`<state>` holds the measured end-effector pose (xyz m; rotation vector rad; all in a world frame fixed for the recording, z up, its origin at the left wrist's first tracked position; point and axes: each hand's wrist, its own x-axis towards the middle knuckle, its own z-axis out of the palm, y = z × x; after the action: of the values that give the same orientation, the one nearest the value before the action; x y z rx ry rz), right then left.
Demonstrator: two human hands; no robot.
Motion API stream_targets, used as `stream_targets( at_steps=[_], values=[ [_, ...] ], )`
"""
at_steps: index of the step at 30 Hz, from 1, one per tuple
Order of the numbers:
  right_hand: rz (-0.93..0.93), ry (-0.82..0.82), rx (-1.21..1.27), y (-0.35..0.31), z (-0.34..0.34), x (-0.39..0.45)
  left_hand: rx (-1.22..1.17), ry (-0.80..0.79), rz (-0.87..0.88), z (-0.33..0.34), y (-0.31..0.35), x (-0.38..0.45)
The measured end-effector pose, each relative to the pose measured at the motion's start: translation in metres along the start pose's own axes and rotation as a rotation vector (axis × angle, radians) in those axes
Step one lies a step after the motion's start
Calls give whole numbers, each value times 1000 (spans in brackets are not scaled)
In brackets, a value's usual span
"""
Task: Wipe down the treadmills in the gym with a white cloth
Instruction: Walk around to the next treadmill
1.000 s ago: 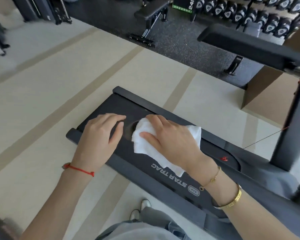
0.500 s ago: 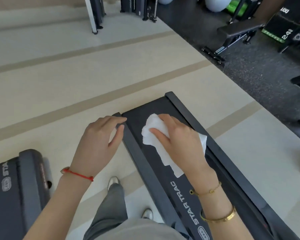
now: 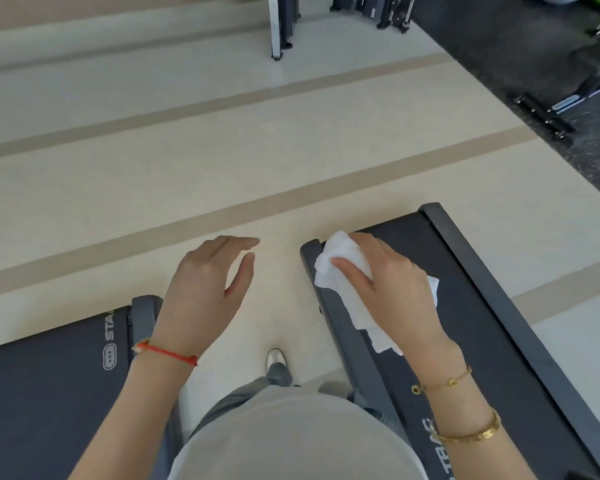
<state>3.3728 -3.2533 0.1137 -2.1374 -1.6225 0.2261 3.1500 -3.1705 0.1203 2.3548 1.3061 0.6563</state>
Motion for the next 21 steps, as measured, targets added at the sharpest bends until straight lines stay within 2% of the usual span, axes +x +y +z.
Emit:
stream_targets(
  at_steps=[11,21],
  values=[
    [69,-31,33,-12,40,137,11,-73,-14,-3,-85,140],
    [119,54,17,30,54,326,10,-119,42,41,-112,349]
  ],
)
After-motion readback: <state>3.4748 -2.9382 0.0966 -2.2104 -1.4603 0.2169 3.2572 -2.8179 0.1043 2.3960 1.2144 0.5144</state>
